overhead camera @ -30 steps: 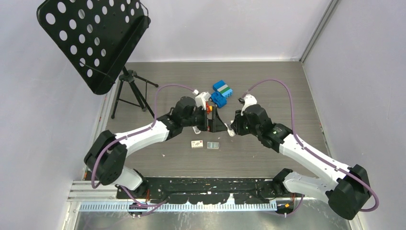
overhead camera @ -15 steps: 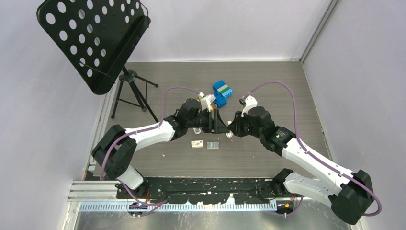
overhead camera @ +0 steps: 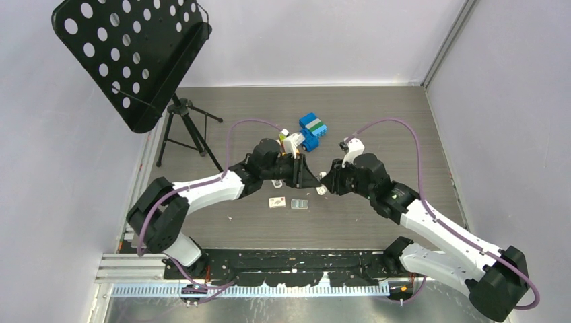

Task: Load the staples into the stapler

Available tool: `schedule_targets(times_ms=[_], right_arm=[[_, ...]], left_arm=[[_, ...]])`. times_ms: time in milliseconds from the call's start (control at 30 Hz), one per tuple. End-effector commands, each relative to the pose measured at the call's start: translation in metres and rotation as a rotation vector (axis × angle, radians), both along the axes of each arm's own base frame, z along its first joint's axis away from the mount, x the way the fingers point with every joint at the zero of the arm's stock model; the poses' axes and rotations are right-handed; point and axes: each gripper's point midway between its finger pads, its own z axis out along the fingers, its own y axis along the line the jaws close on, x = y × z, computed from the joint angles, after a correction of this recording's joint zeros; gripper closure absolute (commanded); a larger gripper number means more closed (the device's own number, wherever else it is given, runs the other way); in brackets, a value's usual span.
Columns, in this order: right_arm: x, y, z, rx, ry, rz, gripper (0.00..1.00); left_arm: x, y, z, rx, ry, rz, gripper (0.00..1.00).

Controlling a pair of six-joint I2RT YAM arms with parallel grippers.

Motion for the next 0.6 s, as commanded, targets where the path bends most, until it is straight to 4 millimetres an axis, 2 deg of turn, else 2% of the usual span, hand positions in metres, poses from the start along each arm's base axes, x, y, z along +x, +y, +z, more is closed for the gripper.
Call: schedule_targets(times_ms=[0,133,267,400,567], right_arm=[[-0.001,0.009,0.033,0.114,-0.085,0.017,0.64],[-0.007,0.011,0.043,0.151,-0.160,0.068,0.52],[-0.021,0.015,0.055,0.194,-0.252,0.163,0.47],[-0.043,0.025,0.071,0.236,-0.375,0.332,0.46],[-0.072,0.038,0.078,0.276,-0.463,0.542,0.44]], left_arm=[[-0.002,0.006,0.030,-0.028,-0.224,-0.063,1.00],[-0.014,0.018,0.044,-0.005,-0.391,-0.160,1.00],[-0.023,0.031,0.050,0.052,-0.552,-0.245,1.00],[-0.039,0.036,0.055,0.068,-0.661,-0.351,1.00],[-0.072,0.032,0.046,0.095,-0.750,-0.522,1.00]])
